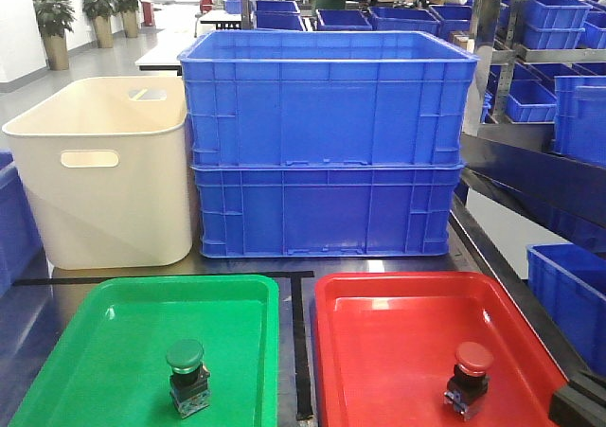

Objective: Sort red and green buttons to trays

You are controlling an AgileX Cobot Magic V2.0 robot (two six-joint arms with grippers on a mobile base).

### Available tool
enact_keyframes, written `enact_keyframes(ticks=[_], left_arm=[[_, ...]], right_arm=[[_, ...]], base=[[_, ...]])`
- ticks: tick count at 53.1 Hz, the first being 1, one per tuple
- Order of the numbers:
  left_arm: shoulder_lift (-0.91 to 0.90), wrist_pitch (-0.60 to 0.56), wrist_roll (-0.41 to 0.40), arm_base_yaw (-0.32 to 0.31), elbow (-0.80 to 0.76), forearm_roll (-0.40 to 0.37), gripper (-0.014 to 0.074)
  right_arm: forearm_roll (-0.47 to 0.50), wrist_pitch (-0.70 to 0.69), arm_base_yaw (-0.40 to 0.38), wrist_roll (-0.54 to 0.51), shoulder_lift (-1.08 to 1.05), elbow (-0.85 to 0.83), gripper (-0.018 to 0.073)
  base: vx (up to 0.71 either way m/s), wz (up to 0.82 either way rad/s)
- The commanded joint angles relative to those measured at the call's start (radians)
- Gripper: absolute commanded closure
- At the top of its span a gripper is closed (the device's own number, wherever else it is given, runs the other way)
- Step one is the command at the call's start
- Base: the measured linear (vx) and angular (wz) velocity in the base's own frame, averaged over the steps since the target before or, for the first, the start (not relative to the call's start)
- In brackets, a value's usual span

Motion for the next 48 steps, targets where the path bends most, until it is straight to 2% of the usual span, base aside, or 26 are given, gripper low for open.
enact_keyframes(ticks=[1, 6, 31, 35, 39, 43, 48], left_arm=[[-0.039, -0.152, 0.033, -0.003, 0.005, -0.082, 0.0603], [-0.046, -0.159, 0.031, -0.003, 0.008, -0.106, 0.0602], [-0.043, -0.161, 0.031, -0.003, 0.008, -0.101, 0.0602], [-0.052, -0.201, 0.071, 0.001, 0.030, -0.035, 0.0602], [-0.099, -0.287, 0.116, 0.030, 0.090, 0.059, 0.0602], [-0.178, -0.373, 0.116, 0.089, 0.186, 0.090, 0.0602], [-0.315, -0.444, 0.116, 0.178, 0.312, 0.091, 0.0602]], right_arm=[[0.000, 0.033, -0.005, 0.006, -0.018, -0.023, 0.0569], [0.001, 0.013, -0.005, 0.006, -0.022, -0.023, 0.0569], [0.001, 0.011, -0.005, 0.006, -0.022, -0.023, 0.0569], [0.001, 0.011, -0.005, 0.006, -0.022, -0.023, 0.0569], [0.001, 0.011, -0.005, 0.006, -0.022, -0.023, 0.0569], [0.001, 0.012, -0.005, 0.006, -0.022, -0.023, 0.0569], [0.001, 0.007, -0.005, 0.006, -0.022, -0.023, 0.0569]], base=[[0.00, 0.00], [0.00, 0.00], [0.00, 0.00], [0.00, 0.00], [0.00, 0.00], [0.00, 0.00], [0.00, 0.00]])
